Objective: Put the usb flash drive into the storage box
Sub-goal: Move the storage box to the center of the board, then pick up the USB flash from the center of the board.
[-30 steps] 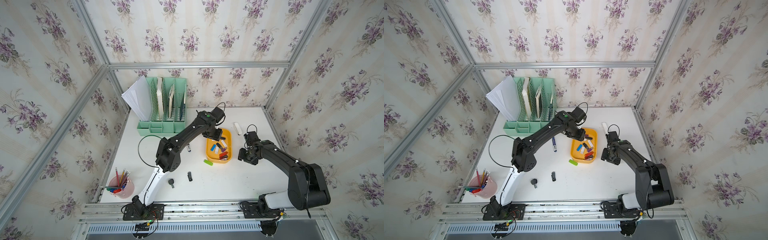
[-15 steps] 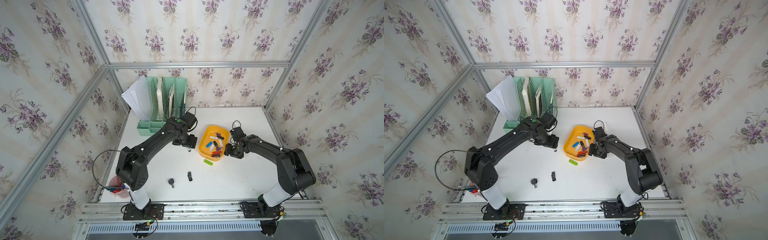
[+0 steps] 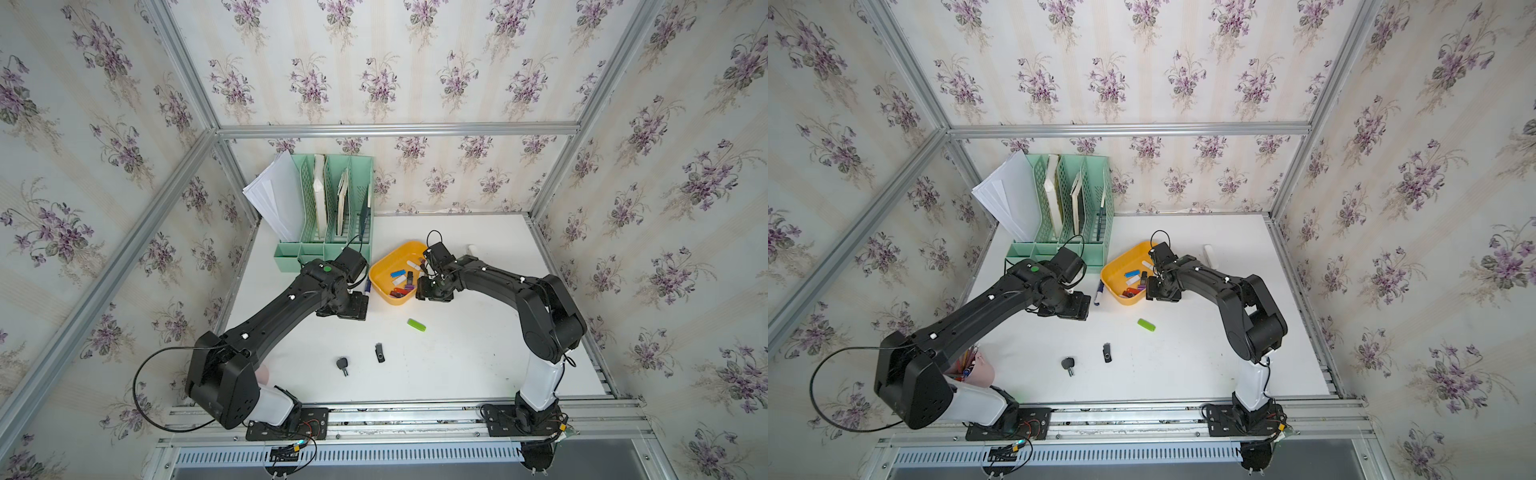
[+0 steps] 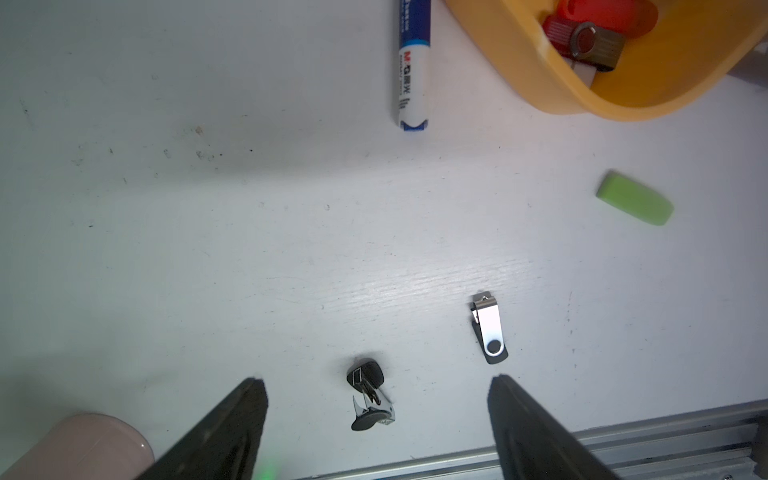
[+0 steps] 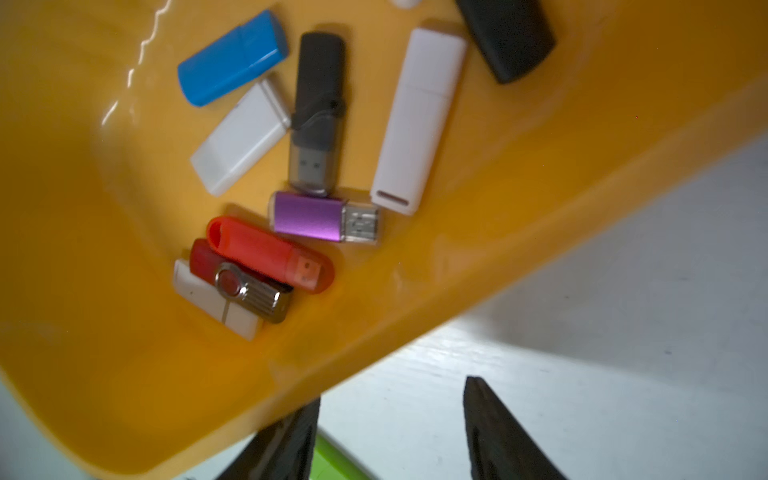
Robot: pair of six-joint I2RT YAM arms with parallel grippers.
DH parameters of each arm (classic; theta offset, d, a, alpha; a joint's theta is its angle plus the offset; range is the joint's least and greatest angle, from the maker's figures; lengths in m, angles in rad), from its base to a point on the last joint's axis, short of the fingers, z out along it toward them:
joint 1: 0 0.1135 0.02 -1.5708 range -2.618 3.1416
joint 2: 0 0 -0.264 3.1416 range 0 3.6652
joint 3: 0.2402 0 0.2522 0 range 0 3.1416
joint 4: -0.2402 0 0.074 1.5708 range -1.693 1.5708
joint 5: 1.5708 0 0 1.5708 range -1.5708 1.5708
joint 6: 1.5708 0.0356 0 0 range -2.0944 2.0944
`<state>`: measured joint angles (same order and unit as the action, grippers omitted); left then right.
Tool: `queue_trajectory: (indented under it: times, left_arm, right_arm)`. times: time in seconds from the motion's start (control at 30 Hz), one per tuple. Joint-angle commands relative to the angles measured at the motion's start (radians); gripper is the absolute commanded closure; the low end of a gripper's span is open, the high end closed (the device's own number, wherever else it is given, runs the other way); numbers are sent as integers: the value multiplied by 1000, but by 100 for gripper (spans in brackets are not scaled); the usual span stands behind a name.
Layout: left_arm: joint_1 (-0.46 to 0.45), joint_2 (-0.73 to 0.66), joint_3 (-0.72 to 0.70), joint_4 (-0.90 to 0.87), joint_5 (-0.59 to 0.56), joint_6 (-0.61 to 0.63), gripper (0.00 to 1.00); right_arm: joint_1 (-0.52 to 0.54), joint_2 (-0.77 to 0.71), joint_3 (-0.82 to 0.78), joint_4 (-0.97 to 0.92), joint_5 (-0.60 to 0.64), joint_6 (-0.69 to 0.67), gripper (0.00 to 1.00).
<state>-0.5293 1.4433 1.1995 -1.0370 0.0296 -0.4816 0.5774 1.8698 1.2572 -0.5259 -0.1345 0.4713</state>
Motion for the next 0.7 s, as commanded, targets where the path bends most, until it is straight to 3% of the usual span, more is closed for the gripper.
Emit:
queue_trajectory:
  times: [0.0,0.27,0.67]
  left_arm:
    - [6,-21,-10,-7,-18,-15,12]
    - [6,-73,-53,-3,-22,-31,12]
    - [7,-123,-106,-12,-36,-40,12]
  right_arm:
    - [15,-40,-26,-22,35,-26,39]
    - [103,-173,-181,43,44,-112,35]
    - [177,-102,-182,73,19,-148,29]
